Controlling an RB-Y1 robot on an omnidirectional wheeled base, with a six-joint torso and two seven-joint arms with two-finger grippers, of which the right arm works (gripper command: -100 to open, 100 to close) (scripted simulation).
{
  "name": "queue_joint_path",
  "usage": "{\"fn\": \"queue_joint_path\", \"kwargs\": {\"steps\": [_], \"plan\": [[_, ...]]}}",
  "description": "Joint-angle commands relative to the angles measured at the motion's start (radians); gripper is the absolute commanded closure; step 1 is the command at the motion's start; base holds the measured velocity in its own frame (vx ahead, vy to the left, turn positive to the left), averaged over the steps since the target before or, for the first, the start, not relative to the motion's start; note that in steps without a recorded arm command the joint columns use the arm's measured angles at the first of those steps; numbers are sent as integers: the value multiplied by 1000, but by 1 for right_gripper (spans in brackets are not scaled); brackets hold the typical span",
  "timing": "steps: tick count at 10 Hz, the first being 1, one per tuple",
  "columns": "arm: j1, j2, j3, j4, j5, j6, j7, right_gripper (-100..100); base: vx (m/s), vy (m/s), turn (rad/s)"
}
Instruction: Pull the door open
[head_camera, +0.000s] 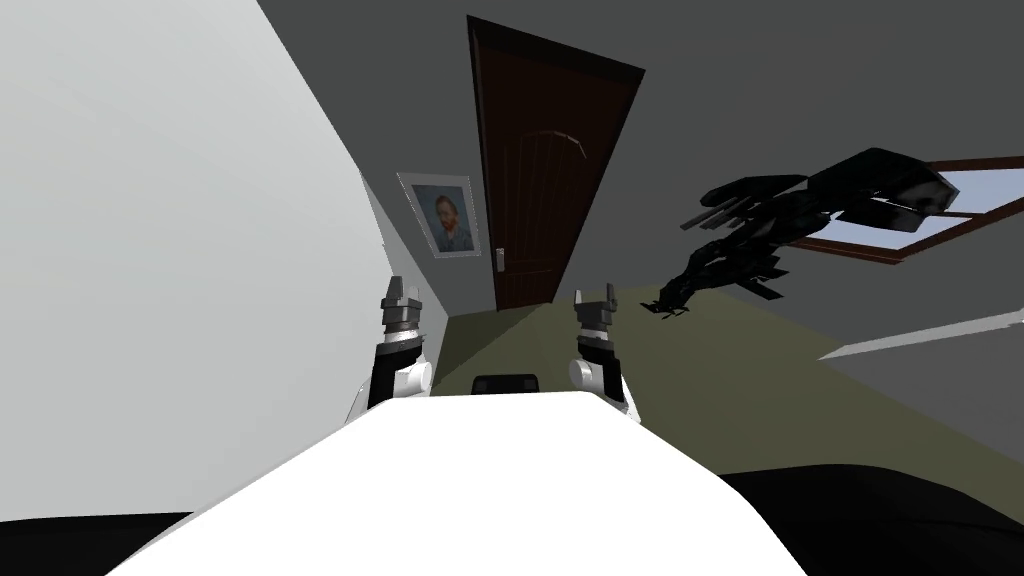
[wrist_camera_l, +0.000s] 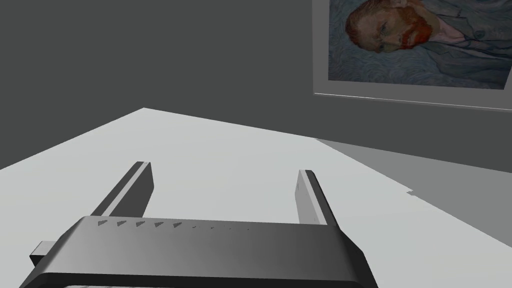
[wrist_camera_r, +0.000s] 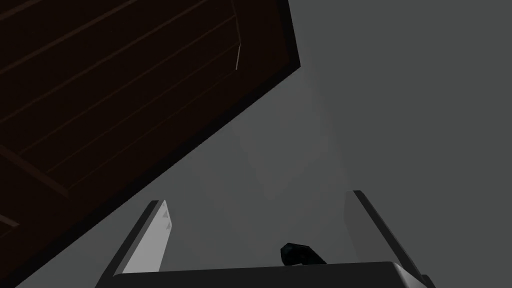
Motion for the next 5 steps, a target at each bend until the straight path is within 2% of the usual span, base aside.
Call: {"fn": "queue_joint_path", "kwargs": {"steps": [1, 5], "plan": [[-7, -7, 0, 19, -7, 5, -34, -100, 101, 43, 72], [-18, -26, 1, 65, -25, 15, -118, -100, 110, 40, 80]]}}
